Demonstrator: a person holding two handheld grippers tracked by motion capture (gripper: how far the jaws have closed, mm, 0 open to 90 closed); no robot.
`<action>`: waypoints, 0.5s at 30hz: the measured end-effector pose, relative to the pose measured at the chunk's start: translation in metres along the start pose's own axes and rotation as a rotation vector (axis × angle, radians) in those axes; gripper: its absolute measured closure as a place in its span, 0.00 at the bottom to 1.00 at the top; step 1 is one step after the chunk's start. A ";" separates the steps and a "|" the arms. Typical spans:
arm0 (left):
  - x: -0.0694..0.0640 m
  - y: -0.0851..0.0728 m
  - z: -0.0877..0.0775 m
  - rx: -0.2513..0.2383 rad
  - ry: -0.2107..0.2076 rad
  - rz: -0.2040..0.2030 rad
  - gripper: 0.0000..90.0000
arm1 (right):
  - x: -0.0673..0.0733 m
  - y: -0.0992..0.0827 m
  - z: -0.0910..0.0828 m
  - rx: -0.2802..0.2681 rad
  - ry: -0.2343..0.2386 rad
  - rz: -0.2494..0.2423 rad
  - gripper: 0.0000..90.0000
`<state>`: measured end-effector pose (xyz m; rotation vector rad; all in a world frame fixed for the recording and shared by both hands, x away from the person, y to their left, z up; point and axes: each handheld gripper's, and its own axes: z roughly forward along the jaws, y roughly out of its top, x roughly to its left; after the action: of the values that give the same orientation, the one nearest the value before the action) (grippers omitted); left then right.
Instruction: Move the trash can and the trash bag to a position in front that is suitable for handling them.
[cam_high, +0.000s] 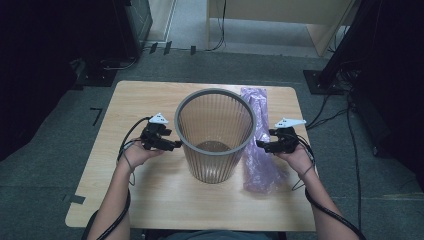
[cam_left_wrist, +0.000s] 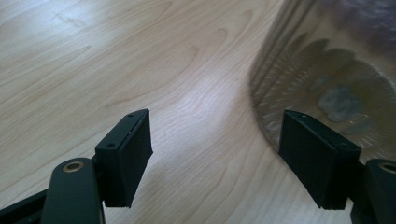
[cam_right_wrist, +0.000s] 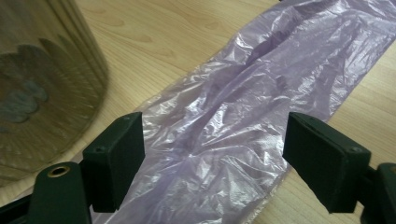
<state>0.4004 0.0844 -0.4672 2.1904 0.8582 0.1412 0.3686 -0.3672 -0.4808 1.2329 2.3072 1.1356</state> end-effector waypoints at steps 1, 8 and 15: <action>-0.001 0.001 -0.002 -0.002 -0.007 0.007 0.28 | 0.002 0.000 -0.001 -0.002 0.004 -0.004 0.24; -0.005 0.003 -0.009 -0.008 -0.026 -0.006 0.32 | 0.011 0.004 -0.007 -0.037 0.027 -0.034 0.28; -0.012 0.000 -0.021 -0.019 -0.041 -0.028 0.36 | 0.027 0.008 -0.012 -0.047 0.076 -0.048 0.33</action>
<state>0.3839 0.0901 -0.4508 2.1558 0.8611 0.0899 0.3502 -0.3492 -0.4643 1.1304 2.3376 1.2332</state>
